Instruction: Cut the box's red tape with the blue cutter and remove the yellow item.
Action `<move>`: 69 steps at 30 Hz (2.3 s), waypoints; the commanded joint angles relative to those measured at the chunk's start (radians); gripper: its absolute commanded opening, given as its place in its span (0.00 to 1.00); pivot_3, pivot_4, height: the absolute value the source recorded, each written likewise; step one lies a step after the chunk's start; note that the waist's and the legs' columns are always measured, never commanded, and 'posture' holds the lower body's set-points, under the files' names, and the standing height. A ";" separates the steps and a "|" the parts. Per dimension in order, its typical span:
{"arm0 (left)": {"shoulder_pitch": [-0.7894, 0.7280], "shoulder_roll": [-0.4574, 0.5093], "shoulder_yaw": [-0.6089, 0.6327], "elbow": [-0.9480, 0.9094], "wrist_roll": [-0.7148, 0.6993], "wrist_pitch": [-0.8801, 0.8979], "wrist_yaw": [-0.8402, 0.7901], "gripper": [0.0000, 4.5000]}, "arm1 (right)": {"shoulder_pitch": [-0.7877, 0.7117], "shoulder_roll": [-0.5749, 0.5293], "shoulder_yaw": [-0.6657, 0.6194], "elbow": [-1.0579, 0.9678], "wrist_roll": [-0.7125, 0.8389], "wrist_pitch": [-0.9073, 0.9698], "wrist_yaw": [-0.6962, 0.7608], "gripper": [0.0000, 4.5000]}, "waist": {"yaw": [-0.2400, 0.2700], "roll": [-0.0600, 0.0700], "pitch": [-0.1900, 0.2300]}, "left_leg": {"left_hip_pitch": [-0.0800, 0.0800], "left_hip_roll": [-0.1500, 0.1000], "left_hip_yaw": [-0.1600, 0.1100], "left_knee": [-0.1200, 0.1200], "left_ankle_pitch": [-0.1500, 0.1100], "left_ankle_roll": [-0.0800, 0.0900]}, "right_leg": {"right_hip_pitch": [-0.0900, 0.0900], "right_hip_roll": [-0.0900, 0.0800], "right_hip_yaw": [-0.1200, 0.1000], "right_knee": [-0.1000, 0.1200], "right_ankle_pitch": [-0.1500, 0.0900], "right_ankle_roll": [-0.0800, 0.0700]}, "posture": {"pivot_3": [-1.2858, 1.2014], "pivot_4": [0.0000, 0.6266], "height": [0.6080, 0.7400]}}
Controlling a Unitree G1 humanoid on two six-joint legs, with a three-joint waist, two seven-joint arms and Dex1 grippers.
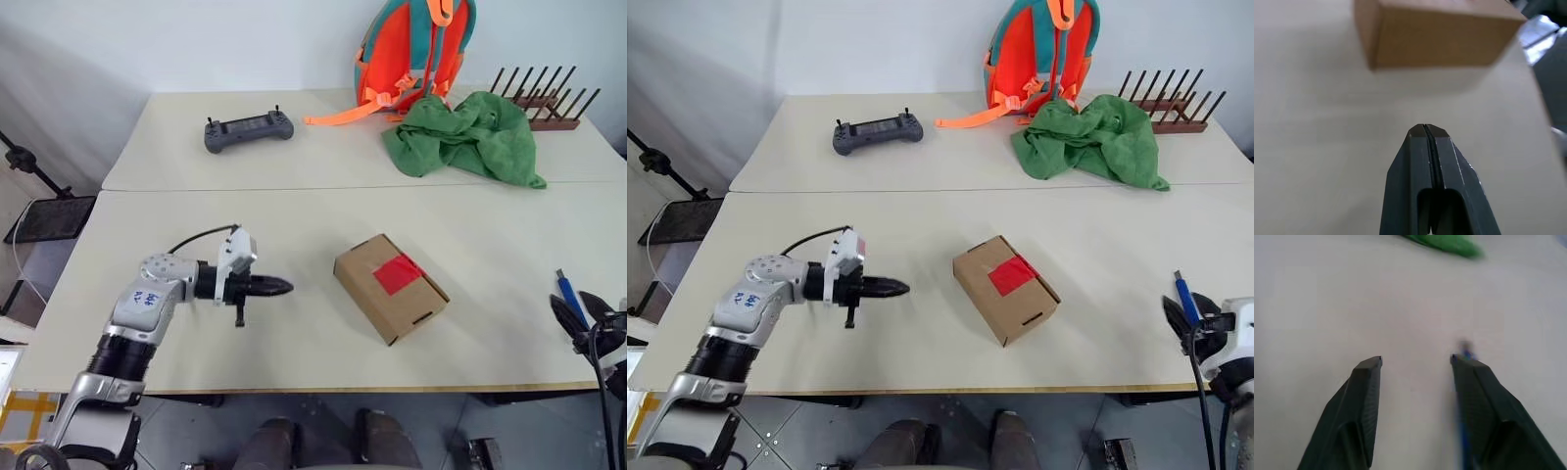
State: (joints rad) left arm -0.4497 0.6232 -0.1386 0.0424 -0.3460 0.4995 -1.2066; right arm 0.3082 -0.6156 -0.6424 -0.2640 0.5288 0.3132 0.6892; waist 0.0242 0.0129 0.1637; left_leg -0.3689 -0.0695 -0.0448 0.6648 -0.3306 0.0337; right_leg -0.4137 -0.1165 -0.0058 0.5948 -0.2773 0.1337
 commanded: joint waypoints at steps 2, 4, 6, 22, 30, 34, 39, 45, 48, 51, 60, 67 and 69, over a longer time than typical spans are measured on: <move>0.014 -0.055 -0.014 -0.066 -0.006 0.012 0.068 0.00 | -0.051 -0.036 0.082 -0.087 -0.023 0.014 -0.006 0.40 | 0.000 -0.003 0.001 | 0.000 0.000 0.000 0.001 0.000 0.000 | 0.002 0.000 0.000 -0.003 0.000 0.000 | 0.52 0.24 1.00; 0.016 -0.107 -0.024 -0.072 0.011 0.005 0.129 0.00 | -0.135 -0.028 0.179 -0.066 -0.122 -0.026 -0.056 0.26 | 0.000 -0.003 0.001 | 0.001 -0.001 0.000 0.002 0.000 0.000 | 0.002 -0.001 0.000 -0.003 0.001 0.001 | 0.52 0.24 1.00; 0.010 -0.149 -0.037 -0.070 0.027 0.006 0.176 0.00 | -0.214 -0.010 0.264 -0.029 -0.203 -0.054 -0.102 0.09 | -0.002 -0.003 0.001 | 0.000 -0.002 0.001 0.002 0.000 0.001 | 0.001 0.000 0.000 -0.002 0.001 0.001 | 0.52 0.24 1.00; -0.002 -0.277 -0.074 -0.071 0.074 0.047 0.368 0.00 | -0.405 0.048 0.659 -0.085 -0.259 0.105 -0.003 0.01 | 0.000 -0.003 0.001 | -0.001 -0.003 0.000 0.002 0.002 0.000 | -0.002 0.002 -0.007 0.005 0.000 -0.001 | 0.52 0.24 1.00; 0.044 -0.155 -0.032 -0.152 0.038 0.096 0.314 0.00 | -0.431 0.078 0.746 -0.173 -0.258 0.208 -0.005 0.01 | -0.003 -0.003 0.001 | -0.001 -0.002 0.000 0.002 0.002 -0.001 | -0.002 0.002 -0.006 0.006 0.000 -0.001 | 0.52 0.24 1.00; 0.059 -0.120 -0.026 -0.181 0.030 0.117 0.302 0.00 | -0.423 0.077 0.764 -0.162 -0.283 0.211 -0.008 0.01 | 0.001 -0.003 0.001 | -0.001 -0.003 0.000 0.002 0.002 -0.001 | -0.002 0.002 -0.006 0.005 0.000 -0.001 | 0.52 0.24 1.00; 0.042 -0.061 -0.013 -0.179 0.049 0.131 0.288 0.00 | -0.386 0.069 0.705 -0.209 -0.252 0.252 -0.028 0.05 | 0.000 -0.004 0.002 | -0.001 -0.004 -0.001 0.002 0.001 0.000 | -0.002 0.001 -0.005 0.005 0.000 -0.001 | 0.52 0.24 1.00; -0.054 0.063 0.028 -0.170 -0.048 0.208 0.129 0.00 | -0.311 0.014 0.497 -0.344 -0.096 0.447 -0.039 0.43 | 0.000 -0.005 0.002 | -0.003 -0.003 -0.003 0.001 0.002 -0.001 | -0.003 0.001 -0.005 0.006 0.000 -0.002 | 0.52 0.24 1.00; -0.120 0.093 0.034 -0.163 -0.114 0.227 0.029 0.00 | -0.338 0.019 0.385 -0.370 0.026 0.599 -0.075 0.65 | -0.001 -0.005 0.003 | -0.002 -0.003 -0.003 0.001 0.001 -0.001 | -0.002 0.001 -0.004 0.005 0.000 -0.002 | 0.52 0.24 1.00; -0.241 -0.053 0.021 -0.106 -0.120 0.183 0.098 0.00 | -0.483 0.107 0.307 -0.326 0.164 0.761 -0.184 0.87 | 0.001 -0.007 0.004 | -0.002 -0.003 -0.003 0.002 0.002 0.000 | -0.002 0.000 -0.005 0.004 0.000 -0.002 | 0.52 0.24 1.00; -0.259 -0.167 -0.145 -0.020 0.072 0.098 0.216 0.00 | -0.656 0.197 0.386 -0.257 0.220 0.913 -0.316 1.00 | -0.007 -0.007 0.004 | -0.008 -0.004 0.001 0.001 0.002 -0.001 | -0.013 0.002 -0.005 0.012 0.000 -0.002 | 0.52 0.24 1.00; -0.227 -0.154 -0.146 -0.044 0.081 0.107 0.219 0.00 | -0.675 0.194 0.445 -0.195 0.188 0.867 -0.324 1.00 | -0.002 -0.007 0.004 | -0.009 -0.004 0.003 0.003 0.003 0.000 | -0.014 0.001 -0.006 0.014 0.000 -0.002 | 0.52 0.24 1.00; -0.222 -0.152 -0.148 -0.047 0.087 0.104 0.220 0.00 | -0.689 0.204 0.458 -0.159 0.176 0.851 -0.333 1.00 | -0.003 -0.007 0.004 | -0.009 -0.004 0.003 0.003 0.003 0.000 | -0.014 0.002 -0.006 0.014 0.000 -0.002 | 0.52 0.24 1.00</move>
State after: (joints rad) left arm -0.6911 0.4600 -0.2752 0.0099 -0.2764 0.5999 -0.9891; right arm -0.3608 -0.4176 -0.1895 -0.4297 0.7204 1.1962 0.3632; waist 0.0213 0.0055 0.1676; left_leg -0.3776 -0.0739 -0.0420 0.6682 -0.3280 0.0341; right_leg -0.4273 -0.1150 -0.0120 0.6092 -0.2777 0.1313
